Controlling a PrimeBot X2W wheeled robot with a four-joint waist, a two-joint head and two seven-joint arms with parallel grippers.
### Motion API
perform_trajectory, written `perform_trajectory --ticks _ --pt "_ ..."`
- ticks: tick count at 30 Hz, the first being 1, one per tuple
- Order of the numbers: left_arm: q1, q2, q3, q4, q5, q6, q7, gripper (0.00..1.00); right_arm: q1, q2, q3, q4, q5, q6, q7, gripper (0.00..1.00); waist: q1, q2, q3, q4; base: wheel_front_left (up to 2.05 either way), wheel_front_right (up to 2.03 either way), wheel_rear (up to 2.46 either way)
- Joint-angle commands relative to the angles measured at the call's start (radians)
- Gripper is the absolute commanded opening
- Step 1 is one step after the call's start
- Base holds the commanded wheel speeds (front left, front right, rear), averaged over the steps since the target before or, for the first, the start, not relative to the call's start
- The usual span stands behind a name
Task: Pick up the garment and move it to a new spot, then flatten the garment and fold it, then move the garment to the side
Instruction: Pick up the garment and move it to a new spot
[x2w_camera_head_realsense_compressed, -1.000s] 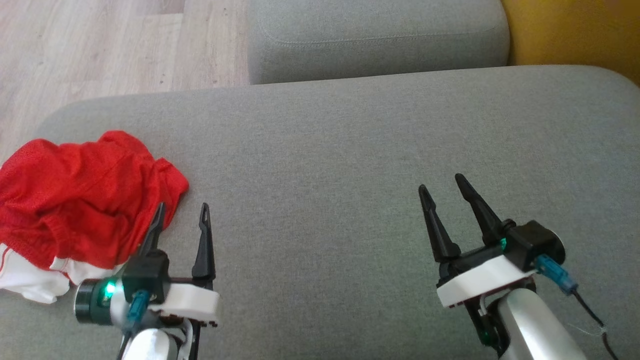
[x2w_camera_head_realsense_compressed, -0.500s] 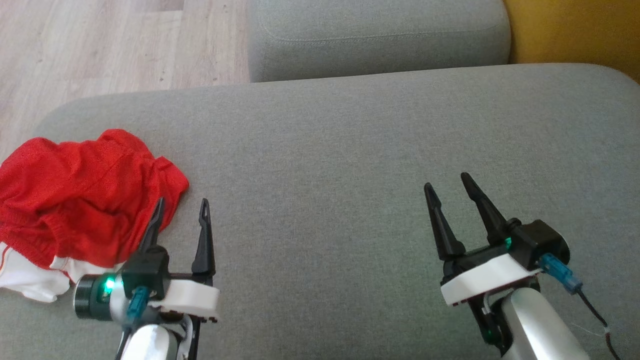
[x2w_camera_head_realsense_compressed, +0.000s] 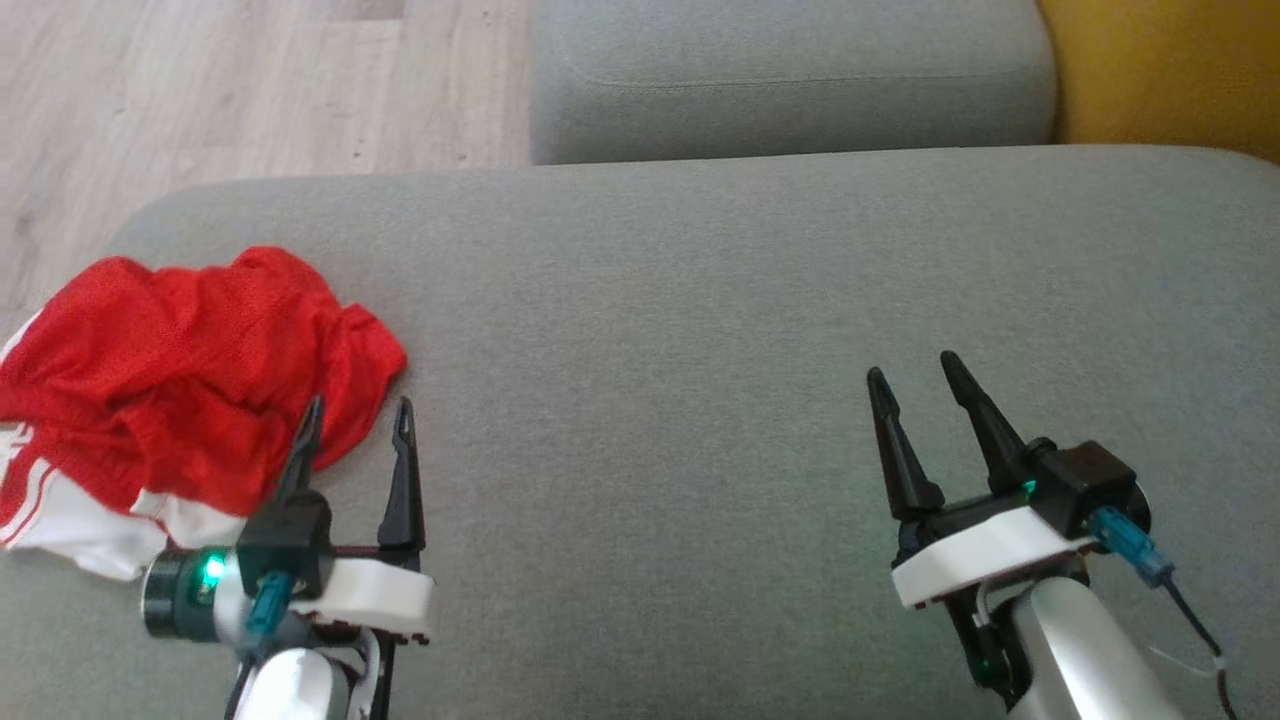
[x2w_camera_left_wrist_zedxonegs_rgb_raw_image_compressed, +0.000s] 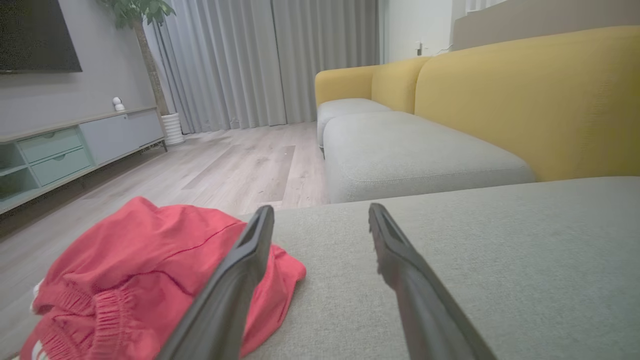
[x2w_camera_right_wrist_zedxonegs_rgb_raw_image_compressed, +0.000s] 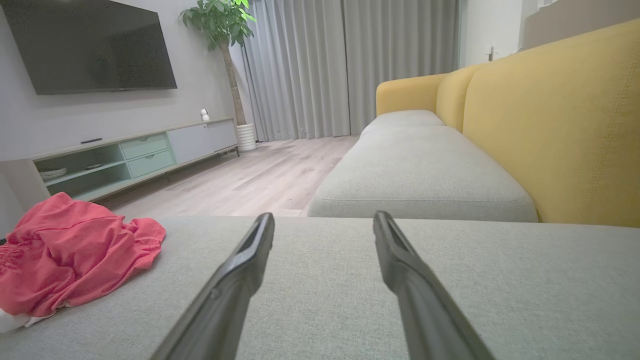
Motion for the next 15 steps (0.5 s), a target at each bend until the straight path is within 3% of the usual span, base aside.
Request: perform_trajectory --ticks 1,7,15 --pt "-0.058 0.011 0.044 -0.03 -0.001 -0.001 -0.012 1.0 -0.058 0.006 0.014 -0.03 -0.001 0.008 -0.011 1.0 0.0 0.0 0.002 0.016 0.0 0.0 0.0" --pt "-0.062 0.014 0.055 -0.033 -0.002 -0.005 -0.012 1.0 -0.046 0.01 0.006 -0.036 0.001 0.008 -0.011 1.0 0.0 0.0 0.001 0.107 0.0 0.0 0.0" --pt "-0.049 0.023 0.076 -0.027 -0.005 -0.011 -0.012 1.0 -0.028 0.016 -0.011 -0.041 0.004 0.008 -0.011 1.0 0.0 0.0 -0.008 0.283 0.0 0.0 0.0"
